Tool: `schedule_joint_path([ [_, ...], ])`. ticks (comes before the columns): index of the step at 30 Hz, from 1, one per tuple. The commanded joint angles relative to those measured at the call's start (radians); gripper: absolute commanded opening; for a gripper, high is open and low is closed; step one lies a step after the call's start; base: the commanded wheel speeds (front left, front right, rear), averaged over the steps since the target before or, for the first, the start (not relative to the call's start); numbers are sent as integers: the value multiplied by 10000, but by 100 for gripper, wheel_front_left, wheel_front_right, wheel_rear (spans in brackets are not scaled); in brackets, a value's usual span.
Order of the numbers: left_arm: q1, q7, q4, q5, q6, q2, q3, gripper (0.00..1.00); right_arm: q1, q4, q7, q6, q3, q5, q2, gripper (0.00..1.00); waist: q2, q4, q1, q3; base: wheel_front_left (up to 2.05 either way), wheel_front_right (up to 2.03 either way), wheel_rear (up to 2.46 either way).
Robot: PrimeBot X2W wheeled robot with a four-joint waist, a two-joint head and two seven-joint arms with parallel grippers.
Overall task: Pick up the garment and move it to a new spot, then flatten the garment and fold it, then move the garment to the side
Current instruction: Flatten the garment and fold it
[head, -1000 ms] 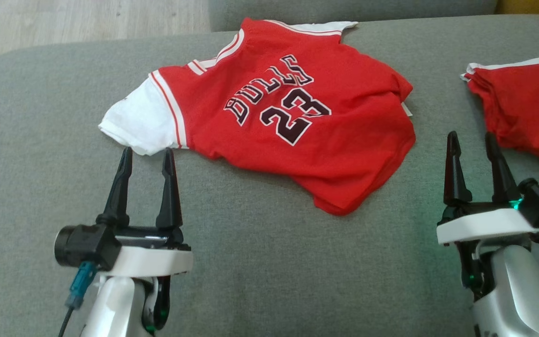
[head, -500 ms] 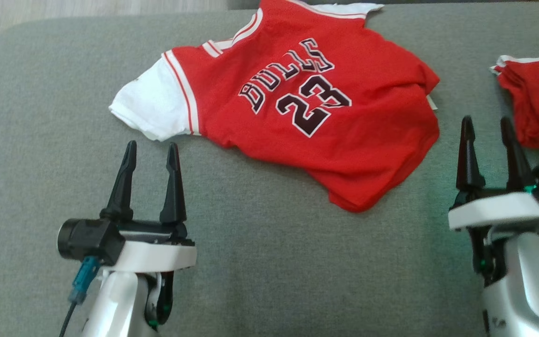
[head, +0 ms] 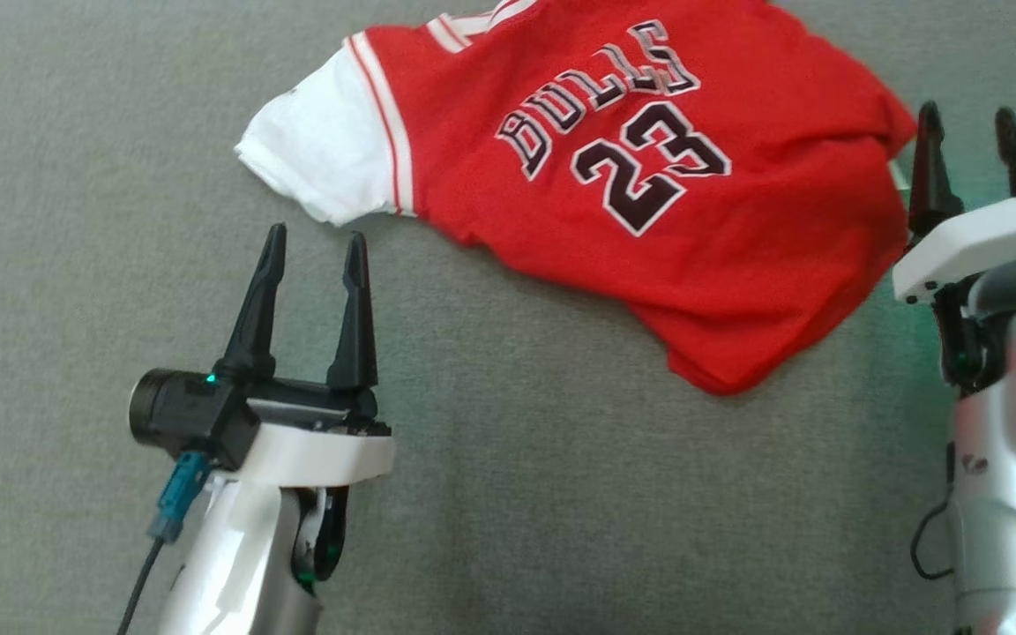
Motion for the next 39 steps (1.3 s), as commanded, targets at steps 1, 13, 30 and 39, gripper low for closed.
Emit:
schedule_joint_path([
  [1,-346,-51,-304,-32,68,108,216,100,-282,-102,140,-7,158,-87,-7,100,0,148,-1,133,0,0,0],
  [13,-520,-51,-308,-128,254,108,-132,100,-1445,2664,379,-7,595,-242,-386,88,0,499,-1,287,0,0,0],
  [30,-532,-51,-352,-283,333,108,-267,100,-3916,3279,-614,-7,1735,-1721,-2382,0,0,751,-1,124,0,0,0],
  [39,-680,-51,-468,-470,404,108,-469,100,-6121,4393,-1315,-7,3005,-2805,-3122,82,0,1181,-1,381,0,0,0],
])
